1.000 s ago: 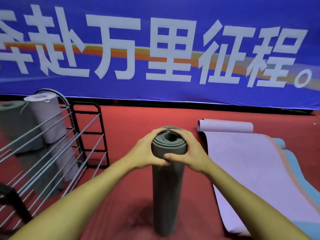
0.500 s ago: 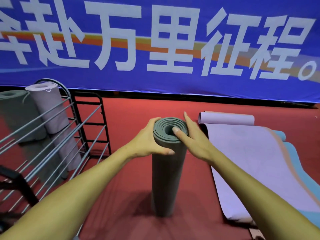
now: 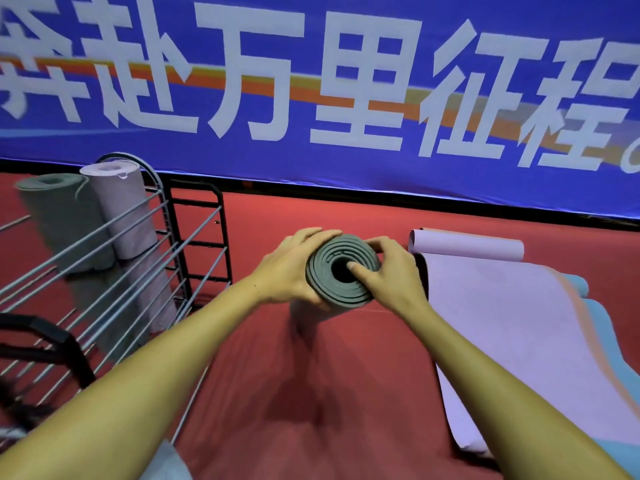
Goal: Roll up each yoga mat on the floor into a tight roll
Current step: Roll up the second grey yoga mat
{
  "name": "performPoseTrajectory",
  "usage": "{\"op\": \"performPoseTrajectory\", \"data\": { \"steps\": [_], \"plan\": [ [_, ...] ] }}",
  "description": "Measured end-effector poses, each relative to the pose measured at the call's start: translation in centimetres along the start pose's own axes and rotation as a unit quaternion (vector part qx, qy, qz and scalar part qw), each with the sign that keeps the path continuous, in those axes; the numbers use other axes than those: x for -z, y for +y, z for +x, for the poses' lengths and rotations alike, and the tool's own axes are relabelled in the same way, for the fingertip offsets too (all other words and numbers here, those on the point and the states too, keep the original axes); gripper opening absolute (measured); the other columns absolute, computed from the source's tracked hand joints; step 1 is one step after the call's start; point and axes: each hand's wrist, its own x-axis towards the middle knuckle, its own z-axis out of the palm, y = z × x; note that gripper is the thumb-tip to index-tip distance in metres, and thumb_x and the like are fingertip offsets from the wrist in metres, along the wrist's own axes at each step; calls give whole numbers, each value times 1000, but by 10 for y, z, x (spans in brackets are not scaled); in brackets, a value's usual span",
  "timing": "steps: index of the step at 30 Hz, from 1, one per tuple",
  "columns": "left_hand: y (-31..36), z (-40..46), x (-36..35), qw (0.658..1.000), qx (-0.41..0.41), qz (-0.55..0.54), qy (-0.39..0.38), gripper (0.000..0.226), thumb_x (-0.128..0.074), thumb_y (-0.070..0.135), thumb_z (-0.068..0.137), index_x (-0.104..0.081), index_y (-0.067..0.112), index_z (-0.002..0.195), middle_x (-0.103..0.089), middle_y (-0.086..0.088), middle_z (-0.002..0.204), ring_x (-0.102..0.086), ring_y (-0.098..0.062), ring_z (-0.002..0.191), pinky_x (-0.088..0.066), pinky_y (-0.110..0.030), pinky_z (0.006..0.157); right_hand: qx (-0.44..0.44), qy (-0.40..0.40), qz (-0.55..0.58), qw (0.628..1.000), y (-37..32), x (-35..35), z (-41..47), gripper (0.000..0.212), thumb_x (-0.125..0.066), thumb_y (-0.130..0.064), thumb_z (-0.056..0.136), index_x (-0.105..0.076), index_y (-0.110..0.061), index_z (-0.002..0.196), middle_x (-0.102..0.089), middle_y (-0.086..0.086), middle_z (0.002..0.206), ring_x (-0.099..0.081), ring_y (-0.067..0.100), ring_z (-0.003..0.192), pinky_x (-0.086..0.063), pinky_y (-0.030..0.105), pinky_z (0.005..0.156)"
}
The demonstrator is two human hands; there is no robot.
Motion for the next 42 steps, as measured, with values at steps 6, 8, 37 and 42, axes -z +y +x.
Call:
{"op": "performPoseTrajectory", "data": {
  "steps": [6,8,37,42],
  "plan": [
    [-58,-44,7,987,86,4,-133,115,-98,54,54,-44,26,152,-59,7,142,-55,-6,128,-46,-31,107,-18,-105,-37,994,-27,-81,-39,49,-81,-51,72,-54,-28,105,-59,-6,107,-63,25,104,-48,40,80],
    [-84,-84,7,986,121,-37,-105,91,-98,48,63,-59,23,141,-66,11,133,-60,2,121,-49,-26,98,15,-139,-42,989,-37,-108,-63,53,-80,-60,67,-50,-32,101,-55,-10,103,-64,21,98,-49,39,76],
    [-228,-436,-213,773,613,-160,42,21,-88,28,83,-79,12,94,-79,-3,85,-74,-20,81,-57,-33,74,176,-184,-162,953,-48,-292,-159,58,-84,-64,70,-59,-28,108,-46,-7,104,-54,19,96,-34,27,51],
    [-227,-436,-247,732,681,-29,8,24,-78,56,84,-75,39,101,-76,5,91,-72,-26,90,-51,-33,67,171,-185,-160,954,-39,-294,-172,55,-84,-62,69,-63,-29,108,-50,-7,104,-54,19,95,-35,26,50]
  ]
}}
